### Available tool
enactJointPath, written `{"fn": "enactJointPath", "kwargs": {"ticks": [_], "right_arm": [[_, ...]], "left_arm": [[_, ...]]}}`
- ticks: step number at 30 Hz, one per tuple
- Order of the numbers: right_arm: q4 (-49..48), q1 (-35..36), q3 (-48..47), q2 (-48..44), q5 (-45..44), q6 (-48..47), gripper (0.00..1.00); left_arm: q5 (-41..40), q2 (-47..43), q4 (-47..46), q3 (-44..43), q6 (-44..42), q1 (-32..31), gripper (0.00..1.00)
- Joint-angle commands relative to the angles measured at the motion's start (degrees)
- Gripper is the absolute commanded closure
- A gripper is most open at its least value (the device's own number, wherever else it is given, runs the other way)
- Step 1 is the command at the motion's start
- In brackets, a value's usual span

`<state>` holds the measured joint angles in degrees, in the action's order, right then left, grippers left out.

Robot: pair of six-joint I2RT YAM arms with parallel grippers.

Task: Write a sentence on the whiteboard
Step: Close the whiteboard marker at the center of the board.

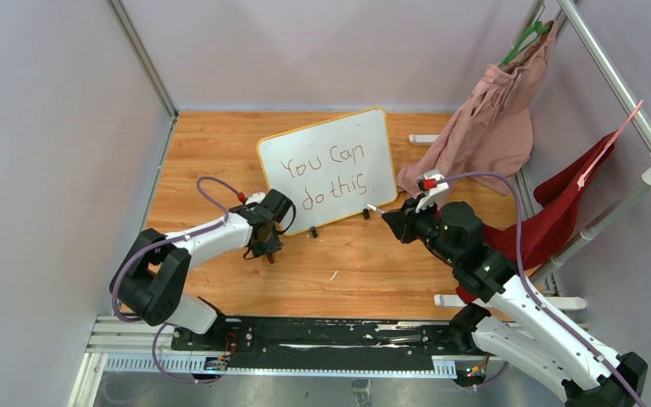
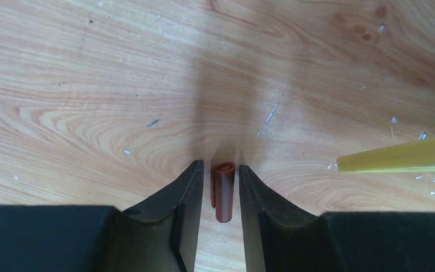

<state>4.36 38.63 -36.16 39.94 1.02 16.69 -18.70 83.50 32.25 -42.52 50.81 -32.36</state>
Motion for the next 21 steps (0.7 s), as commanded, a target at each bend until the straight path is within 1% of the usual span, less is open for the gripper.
{"fn": "enactJointPath", "kwargs": {"ticks": [1,3,6,13,16,21], "right_arm": [[-0.68,0.71,-1.33,-1.22,-0.45,-0.80,1.00],[-0.74,0.72,-1.29,-1.29,-0.64,-0.92,1.00],[-0.59,0.74,-1.43,-1.27,-0.66,-1.03,1.00],[-0.80,0.72,-1.55,-1.05,-0.40,-0.83,1.00],[-1.02,0.74,-1.30,-1.27,-0.56,-0.85,1.00],[-0.67,0.74,-1.19,-1.90,-0.83,-0.89,1.00]], "left_arm": [[0.95,3.83,-0.70,1.62,0.35,-0.20,0.67],[1.35,3.95,-1.16,1.93,0.55,-0.25,0.68],[2.22,3.61,-1.44,2.46,0.99,-0.25,0.67],[2.97,1.09,-0.34,4.24,2.06,-0.24,0.57],[3.14,1.14,-0.16,4.49,1.95,-0.20,0.57],[3.32,2.31,0.14,4.16,1.37,-0.25,0.61]]}}
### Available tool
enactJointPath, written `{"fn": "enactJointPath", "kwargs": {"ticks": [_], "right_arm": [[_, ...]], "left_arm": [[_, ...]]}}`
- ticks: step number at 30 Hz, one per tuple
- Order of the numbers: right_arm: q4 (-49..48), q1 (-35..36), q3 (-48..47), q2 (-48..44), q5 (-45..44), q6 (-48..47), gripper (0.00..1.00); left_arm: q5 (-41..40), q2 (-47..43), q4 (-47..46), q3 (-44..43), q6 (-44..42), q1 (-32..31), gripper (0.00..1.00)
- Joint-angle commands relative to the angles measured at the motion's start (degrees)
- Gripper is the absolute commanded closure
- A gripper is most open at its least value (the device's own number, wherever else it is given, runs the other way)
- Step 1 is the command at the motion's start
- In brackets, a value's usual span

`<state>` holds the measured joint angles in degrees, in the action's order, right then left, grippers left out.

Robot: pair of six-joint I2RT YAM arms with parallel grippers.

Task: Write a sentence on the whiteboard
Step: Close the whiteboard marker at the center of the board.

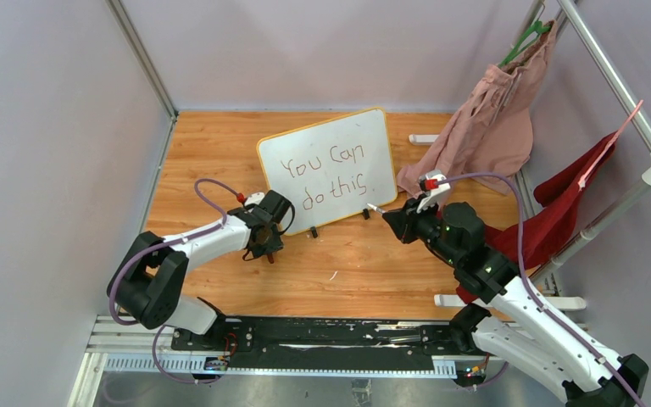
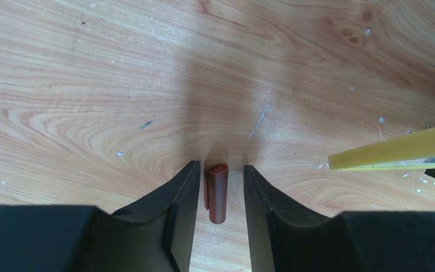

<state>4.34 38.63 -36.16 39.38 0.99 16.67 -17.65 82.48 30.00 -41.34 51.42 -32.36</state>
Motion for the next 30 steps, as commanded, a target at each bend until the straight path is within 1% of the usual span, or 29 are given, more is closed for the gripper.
{"fn": "enactJointPath", "kwargs": {"ticks": [1,8,11,22,30], "right_arm": [[-0.50,0.70,-1.25,-1.46,-0.95,-0.99,1.00],[-0.57,0.74,-0.56,-2.70,-0.92,-0.98,1.00],[-0.89,0.74,0.00,-3.10,-2.91,-0.82,1.00],[-1.15,0.67,1.23,-5.51,-4.18,-1.02,1.00],[-1.44,0.70,1.62,-5.97,-4.30,-1.02,1.00]], "left_arm": [[2.33,3.43,2.57,2.94,0.64,-0.20,0.61],[1.92,2.61,5.63,3.07,0.09,-0.36,0.61],[1.74,2.76,6.70,3.08,0.01,-0.76,0.61],[-0.45,4.21,12.06,0.50,1.04,-2.53,0.60],[0.15,2.52,12.26,1.84,1.29,-3.24,0.68]]}}
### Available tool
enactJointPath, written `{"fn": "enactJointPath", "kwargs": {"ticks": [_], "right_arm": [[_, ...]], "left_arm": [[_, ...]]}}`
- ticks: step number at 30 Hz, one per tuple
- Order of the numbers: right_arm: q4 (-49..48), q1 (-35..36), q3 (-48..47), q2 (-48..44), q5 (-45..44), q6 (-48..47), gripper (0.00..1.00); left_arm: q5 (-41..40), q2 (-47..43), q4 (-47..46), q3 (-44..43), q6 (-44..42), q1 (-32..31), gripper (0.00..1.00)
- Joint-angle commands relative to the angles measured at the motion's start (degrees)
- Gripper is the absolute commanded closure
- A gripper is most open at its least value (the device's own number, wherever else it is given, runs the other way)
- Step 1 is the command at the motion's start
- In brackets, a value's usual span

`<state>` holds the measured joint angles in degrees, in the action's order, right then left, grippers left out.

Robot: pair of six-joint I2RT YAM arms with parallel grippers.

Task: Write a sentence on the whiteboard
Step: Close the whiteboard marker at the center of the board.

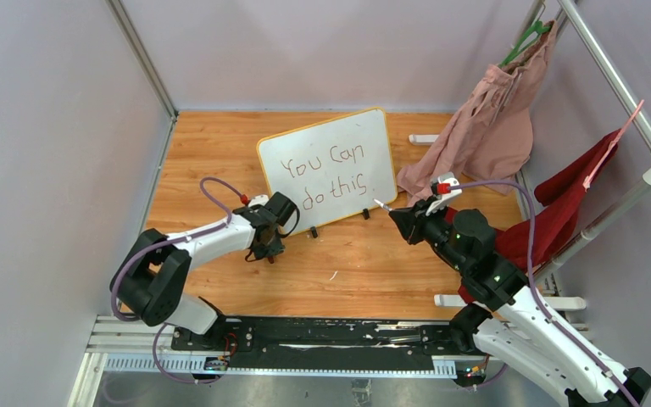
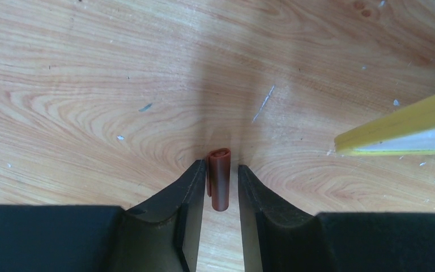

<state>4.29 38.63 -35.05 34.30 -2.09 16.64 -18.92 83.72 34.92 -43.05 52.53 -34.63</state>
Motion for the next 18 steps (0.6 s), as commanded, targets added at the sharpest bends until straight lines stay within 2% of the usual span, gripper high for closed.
{"fn": "enactJointPath", "kwargs": {"ticks": [1,11,15,18], "right_arm": [[-1.48,0.69,0.51,-0.90,-1.25,-0.97,1.00],[-0.88,0.69,0.08,-0.91,-0.96,-1.00,1.00],[-0.94,0.73,-0.39,-0.54,0.71,-1.10,1.00],[-1.18,0.74,-0.91,-0.26,2.12,-1.20,1.00]], "left_arm": [[1.30,1.20,7.28,3.69,0.26,-0.99,0.69],[0.64,-0.27,5.01,5.84,1.05,-1.01,0.92],[0.93,-5.93,4.97,7.59,1.52,-0.97,0.99],[1.03,-13.35,6.95,8.11,1.20,-0.96,1.00]]}}
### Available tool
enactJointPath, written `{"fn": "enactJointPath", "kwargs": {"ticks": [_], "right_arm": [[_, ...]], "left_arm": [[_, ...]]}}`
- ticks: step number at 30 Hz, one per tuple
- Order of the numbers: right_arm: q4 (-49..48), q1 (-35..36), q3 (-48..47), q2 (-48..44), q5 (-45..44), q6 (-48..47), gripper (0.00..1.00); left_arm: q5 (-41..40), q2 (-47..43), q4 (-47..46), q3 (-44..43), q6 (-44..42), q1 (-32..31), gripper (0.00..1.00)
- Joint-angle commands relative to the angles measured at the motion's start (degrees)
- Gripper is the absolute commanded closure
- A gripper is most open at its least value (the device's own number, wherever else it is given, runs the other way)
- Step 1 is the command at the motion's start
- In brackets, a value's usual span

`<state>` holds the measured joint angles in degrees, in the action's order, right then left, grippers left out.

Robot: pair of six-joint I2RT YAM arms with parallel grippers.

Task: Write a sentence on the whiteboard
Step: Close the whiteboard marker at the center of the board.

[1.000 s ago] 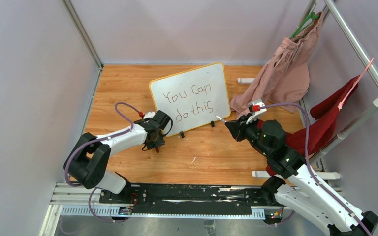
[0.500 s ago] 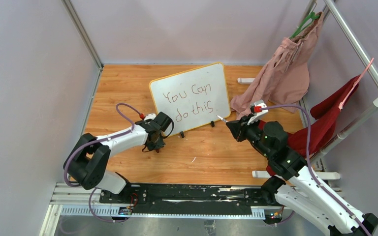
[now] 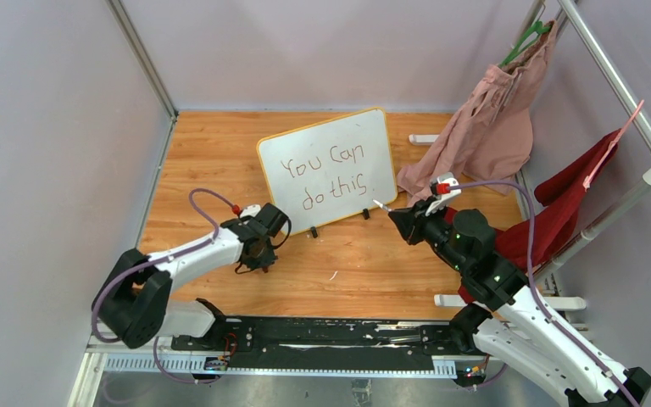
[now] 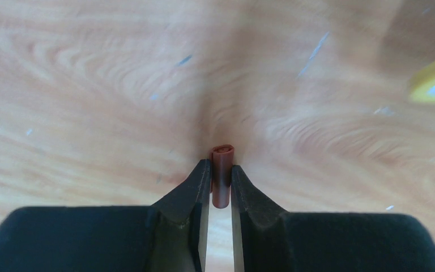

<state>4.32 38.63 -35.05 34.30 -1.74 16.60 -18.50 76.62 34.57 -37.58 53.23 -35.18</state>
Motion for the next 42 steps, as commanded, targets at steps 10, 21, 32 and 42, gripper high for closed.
{"fn": "enactJointPath", "kwargs": {"ticks": [10,21,32,42], "right_arm": [[-6.28,0.82,-4.31,3.18,10.03,-0.98,1.00],[-22.47,18.62,-11.79,12.93,-4.16,-12.13,1.00],[-49.72,31.98,-8.68,18.18,-12.78,-25.82,1.00],[-58.59,35.54,-9.94,21.80,-10.79,-27.57,1.00]], "left_arm": [[-0.70,-33.78,13.84,-7.64,-5.09,-0.42,1.00],[5.47,-41.59,-10.58,-17.85,-12.26,-0.42,1.00],[14.36,-40.74,-40.78,-15.25,-4.97,-0.45,1.00],[11.55,-42.98,-46.91,-12.26,0.31,-0.44,1.00]]}}
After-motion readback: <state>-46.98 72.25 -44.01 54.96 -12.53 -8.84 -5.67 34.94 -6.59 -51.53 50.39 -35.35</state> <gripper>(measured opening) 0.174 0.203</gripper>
